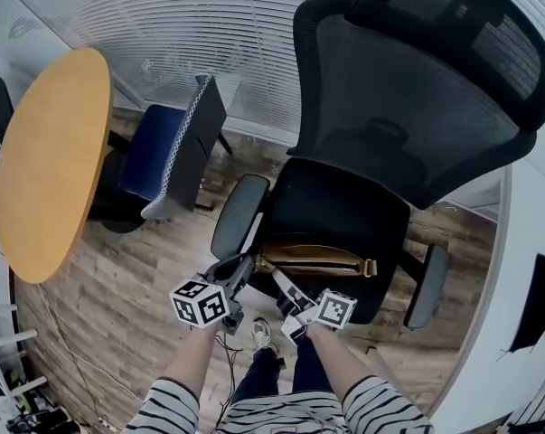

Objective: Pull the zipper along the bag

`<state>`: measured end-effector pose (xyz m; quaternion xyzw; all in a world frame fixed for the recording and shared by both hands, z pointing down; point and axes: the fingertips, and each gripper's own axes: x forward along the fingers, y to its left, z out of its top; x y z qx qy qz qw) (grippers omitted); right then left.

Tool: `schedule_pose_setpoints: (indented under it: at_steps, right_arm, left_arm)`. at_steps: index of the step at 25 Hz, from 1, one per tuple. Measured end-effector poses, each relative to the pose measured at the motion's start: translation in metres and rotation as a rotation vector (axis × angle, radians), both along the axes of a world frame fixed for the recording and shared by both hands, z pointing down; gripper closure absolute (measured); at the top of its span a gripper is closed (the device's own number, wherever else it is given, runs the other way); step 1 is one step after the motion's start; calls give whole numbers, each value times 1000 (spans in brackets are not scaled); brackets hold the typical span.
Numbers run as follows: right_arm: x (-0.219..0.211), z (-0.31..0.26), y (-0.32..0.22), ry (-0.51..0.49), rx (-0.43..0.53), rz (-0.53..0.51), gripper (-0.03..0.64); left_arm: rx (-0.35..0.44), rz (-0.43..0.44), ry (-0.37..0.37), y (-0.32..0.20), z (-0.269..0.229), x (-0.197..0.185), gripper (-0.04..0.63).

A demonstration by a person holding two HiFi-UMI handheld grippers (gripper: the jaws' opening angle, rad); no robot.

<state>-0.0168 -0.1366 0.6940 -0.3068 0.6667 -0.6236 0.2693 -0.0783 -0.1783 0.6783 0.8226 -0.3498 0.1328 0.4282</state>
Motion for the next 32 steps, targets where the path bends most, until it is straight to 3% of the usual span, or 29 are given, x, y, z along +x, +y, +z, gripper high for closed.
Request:
schedule_pose_setpoints:
  at_steps: [5,8,19,32]
  right_arm:
    - [13,7,5,294,-32,-37,580]
    - [17,8,9,407,-23,-64,580]
    - [27,9,9,567,-44,-100,581]
    - [49,16,12,777,-82,-126,581]
  left_arm:
    - [21,2,-44,-1,-2,-1,546]
    - [28,7,-52,1,-4,1,546]
    - [72,18,-163,1,-7,3,548]
    - [78,-10,-169,2,-8,7,549]
